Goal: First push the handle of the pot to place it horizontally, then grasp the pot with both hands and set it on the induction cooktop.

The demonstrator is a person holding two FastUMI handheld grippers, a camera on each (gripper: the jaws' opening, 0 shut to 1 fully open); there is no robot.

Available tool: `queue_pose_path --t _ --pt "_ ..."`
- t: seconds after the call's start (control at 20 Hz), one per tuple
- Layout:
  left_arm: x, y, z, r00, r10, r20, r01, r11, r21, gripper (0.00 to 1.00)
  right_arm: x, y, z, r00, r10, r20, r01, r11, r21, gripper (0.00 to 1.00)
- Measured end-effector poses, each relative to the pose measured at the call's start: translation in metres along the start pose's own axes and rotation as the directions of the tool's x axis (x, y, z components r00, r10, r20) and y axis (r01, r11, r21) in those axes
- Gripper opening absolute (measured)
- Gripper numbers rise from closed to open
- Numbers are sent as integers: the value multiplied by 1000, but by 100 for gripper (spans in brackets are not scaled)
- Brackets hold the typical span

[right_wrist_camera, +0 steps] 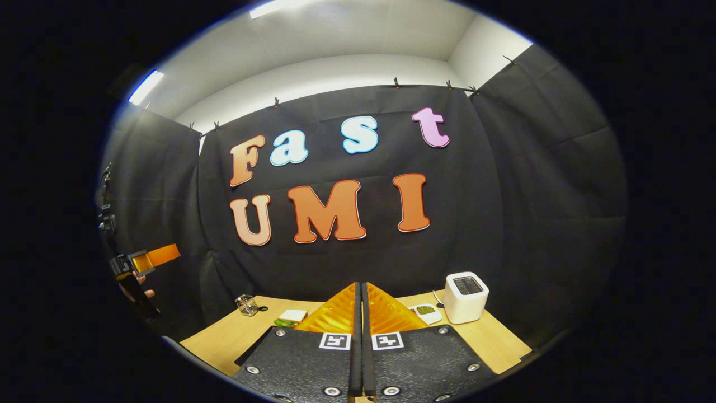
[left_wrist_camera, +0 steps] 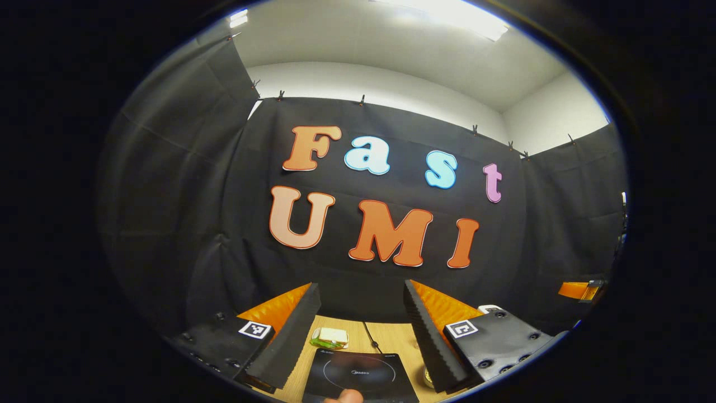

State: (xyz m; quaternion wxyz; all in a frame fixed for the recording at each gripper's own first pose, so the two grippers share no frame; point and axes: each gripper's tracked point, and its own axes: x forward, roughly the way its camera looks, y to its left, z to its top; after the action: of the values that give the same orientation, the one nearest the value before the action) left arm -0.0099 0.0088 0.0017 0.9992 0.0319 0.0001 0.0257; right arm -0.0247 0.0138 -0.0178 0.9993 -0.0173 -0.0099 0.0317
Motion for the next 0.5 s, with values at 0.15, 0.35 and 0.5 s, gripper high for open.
queue_pose_path --t 0.15,0.35,0.5 --pt "1 -3 -3 1000 -1 -4 1 1000 11 98 -6 6 -22 1000 1 -19 -2 998 -68 0" --pt "-1 -7 -8 1000 -5 -7 5 1000 12 98 -16 19 -67 995 38 -90 -44 996 -72 0" --pt "-2 -5 -9 1000 -5 -6 5 1000 16 98 -19 22 -100 991 33 -128 -44 996 -81 0"
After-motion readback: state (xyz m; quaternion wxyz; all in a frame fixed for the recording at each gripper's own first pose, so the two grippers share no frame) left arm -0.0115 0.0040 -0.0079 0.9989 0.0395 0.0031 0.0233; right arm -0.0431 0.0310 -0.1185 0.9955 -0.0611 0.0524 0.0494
